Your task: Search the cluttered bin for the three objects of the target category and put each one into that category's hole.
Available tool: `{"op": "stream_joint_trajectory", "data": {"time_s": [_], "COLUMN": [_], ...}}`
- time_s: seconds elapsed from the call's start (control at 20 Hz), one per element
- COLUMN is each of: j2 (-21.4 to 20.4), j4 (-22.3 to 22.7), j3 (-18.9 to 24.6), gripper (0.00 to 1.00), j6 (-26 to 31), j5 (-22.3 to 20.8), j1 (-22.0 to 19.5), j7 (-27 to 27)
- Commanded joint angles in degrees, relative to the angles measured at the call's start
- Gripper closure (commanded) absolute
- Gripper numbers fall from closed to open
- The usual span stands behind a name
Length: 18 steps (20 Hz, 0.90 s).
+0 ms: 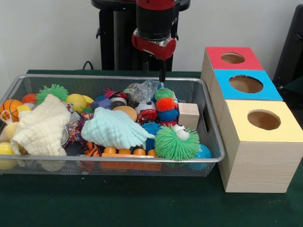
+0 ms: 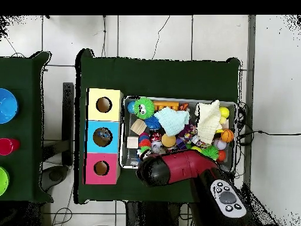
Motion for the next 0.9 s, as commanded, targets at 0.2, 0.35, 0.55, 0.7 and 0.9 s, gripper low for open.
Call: {"op": "stream_joint_trajectory", "data": {"time_s": [0.2, 0.35, 0.55, 0.7, 0.9], "j2": [6.12, 6.46, 6.44, 5.95, 5.26], "j4": [-7.58, -8.28, -8.63, -8.51, -8.22], "j3": [-2.64, -3.02, -2.63, -2.24, -2.23], "gripper": [0.00, 0.00, 0.00, 0.00, 0.00], "j6": [-3.28, -3.75, -3.46, -2.98, -2.51], "j5": [-9.68, -11.54, -12.71, -12.96, -13.24], "j1": [2.42, 2.28, 1.66, 1.21, 0.94], "j7": [-4.21, -4.10, -4.36, -4.52, -4.68]}}
